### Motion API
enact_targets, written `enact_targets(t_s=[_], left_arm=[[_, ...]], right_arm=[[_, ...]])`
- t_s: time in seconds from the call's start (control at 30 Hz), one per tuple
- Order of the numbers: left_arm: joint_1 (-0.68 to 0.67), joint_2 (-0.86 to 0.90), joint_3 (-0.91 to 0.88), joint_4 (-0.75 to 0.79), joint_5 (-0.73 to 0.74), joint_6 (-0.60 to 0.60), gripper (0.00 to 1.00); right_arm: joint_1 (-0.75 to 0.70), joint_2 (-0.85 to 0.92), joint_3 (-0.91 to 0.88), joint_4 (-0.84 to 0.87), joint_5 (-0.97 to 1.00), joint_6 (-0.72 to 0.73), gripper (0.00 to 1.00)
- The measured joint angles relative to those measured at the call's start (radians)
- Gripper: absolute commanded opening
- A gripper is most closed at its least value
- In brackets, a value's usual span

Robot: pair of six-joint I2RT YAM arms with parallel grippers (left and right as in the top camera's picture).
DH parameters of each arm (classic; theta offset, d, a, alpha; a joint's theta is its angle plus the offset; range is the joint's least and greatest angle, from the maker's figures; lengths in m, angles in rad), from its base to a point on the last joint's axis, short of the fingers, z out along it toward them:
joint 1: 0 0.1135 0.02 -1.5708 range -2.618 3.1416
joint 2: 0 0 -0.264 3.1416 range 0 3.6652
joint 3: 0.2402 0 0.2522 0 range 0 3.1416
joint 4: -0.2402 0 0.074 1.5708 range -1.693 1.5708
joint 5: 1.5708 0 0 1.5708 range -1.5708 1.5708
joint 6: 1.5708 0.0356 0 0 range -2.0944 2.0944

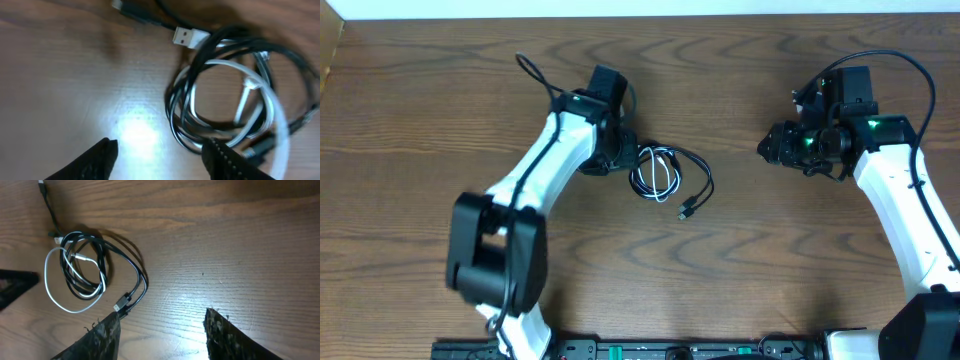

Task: Untangle cables

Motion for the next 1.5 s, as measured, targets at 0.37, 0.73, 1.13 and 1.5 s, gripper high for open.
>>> enact_targets(t_s=[0.37,0.73,1.13,1.5], left_arm=[[-0.001,0.135,-0.007,0.127,0.081,0.019,0.34],[-0.001,0.142,-0.006,0.127,0.071,0.010,0.08],[-0.001,-0.368,0.009,0.151,0.226,-0.004,0.08],[-0.001,-0.392,0.008,0.123,0.287,-0.046,0.07]], right_arm=[[0.000,0.000,0.000,0.002,0.003,-0.035,0.56],[0.000,0.000,0.000,0.037,-0.061,-0.055,0.53],[0.056,-0.002,0.001,0.307,-0.468,-0.092,0.53],[0.170,-0.003,0.001,0.425,-0.505,-0.074,0.49]])
